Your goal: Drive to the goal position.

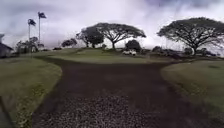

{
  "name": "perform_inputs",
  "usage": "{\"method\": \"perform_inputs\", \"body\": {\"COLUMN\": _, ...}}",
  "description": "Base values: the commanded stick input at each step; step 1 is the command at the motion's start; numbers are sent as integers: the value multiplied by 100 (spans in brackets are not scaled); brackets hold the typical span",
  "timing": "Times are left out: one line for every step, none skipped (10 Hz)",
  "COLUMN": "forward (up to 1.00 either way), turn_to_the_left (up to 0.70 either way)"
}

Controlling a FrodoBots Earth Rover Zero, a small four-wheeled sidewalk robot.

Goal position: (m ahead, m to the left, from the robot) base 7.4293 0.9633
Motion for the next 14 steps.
{"method": "perform_inputs", "body": {"forward": 50, "turn_to_the_left": 0}}
{"method": "perform_inputs", "body": {"forward": 50, "turn_to_the_left": 0}}
{"method": "perform_inputs", "body": {"forward": 50, "turn_to_the_left": 0}}
{"method": "perform_inputs", "body": {"forward": 50, "turn_to_the_left": 0}}
{"method": "perform_inputs", "body": {"forward": 50, "turn_to_the_left": 0}}
{"method": "perform_inputs", "body": {"forward": 50, "turn_to_the_left": 0}}
{"method": "perform_inputs", "body": {"forward": 50, "turn_to_the_left": 0}}
{"method": "perform_inputs", "body": {"forward": 50, "turn_to_the_left": 0}}
{"method": "perform_inputs", "body": {"forward": 50, "turn_to_the_left": 0}}
{"method": "perform_inputs", "body": {"forward": 50, "turn_to_the_left": 0}}
{"method": "perform_inputs", "body": {"forward": 50, "turn_to_the_left": 0}}
{"method": "perform_inputs", "body": {"forward": 50, "turn_to_the_left": 0}}
{"method": "perform_inputs", "body": {"forward": 50, "turn_to_the_left": 0}}
{"method": "perform_inputs", "body": {"forward": 50, "turn_to_the_left": 0}}
